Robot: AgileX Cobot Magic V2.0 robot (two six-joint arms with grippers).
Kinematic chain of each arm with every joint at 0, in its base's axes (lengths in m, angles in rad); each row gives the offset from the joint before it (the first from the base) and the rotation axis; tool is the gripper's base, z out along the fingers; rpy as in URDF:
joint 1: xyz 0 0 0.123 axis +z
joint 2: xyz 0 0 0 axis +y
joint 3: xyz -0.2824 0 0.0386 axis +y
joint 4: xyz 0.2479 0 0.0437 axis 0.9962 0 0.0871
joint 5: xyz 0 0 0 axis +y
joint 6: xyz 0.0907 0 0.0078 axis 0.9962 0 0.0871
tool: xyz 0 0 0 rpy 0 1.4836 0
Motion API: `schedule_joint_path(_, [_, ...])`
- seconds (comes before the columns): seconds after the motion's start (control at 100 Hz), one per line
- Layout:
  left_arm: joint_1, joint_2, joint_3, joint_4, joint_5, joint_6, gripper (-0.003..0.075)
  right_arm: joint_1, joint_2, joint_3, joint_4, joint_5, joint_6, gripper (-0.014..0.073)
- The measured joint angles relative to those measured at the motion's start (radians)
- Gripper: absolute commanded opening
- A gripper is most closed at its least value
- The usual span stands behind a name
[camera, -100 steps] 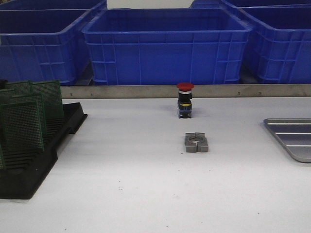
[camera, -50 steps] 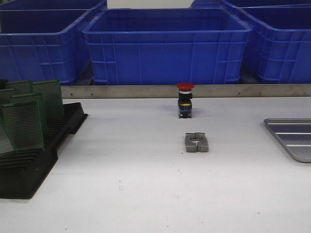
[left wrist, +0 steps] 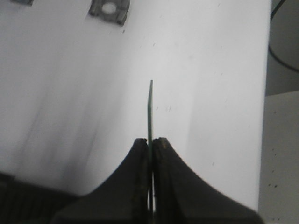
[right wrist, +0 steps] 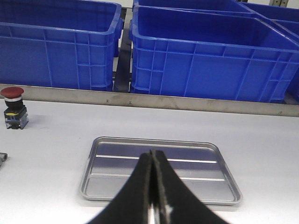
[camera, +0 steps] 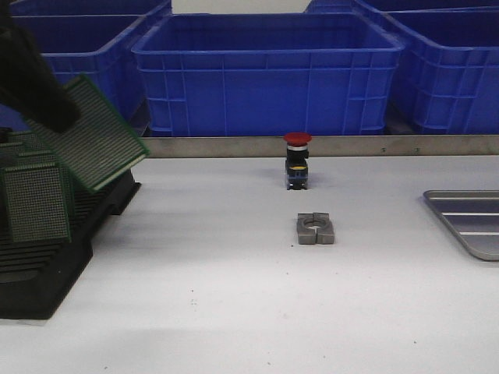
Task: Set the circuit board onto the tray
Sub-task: 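Grasp a green circuit board with the left gripper and lift it out, then hold the board up with the left gripper while the right gripper approaches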
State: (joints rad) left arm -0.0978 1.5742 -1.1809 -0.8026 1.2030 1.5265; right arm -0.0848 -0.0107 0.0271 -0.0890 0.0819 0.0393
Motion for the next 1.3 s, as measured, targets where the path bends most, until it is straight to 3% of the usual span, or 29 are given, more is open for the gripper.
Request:
schedule_joint_path(0.47, [-0.3, 0.0, 0.0, -0.143, 0.0, 0.0, -0.002, 0.0, 0.0, 0.0, 0.0, 0.0, 0.002, -0.006])
schedule_joint_path(1.0, [-0.328, 0.0, 0.0, -0.168, -0.002, 0.0, -0.002, 0.0, 0.0, -0.003, 0.0, -0.006, 0.002, -0.006])
schedule_joint_path(1.15, [-0.328, 0.0, 0.0, -0.168, -0.002, 0.0, -0.002, 0.0, 0.0, -0.115, 0.0, 0.099, 0.002, -0.006])
schedule_joint_path(1.3, [-0.328, 0.0, 0.0, -0.168, -0.002, 0.0, -0.002, 0.0, 0.05, -0.284, 0.0, 0.332, 0.002, -0.006])
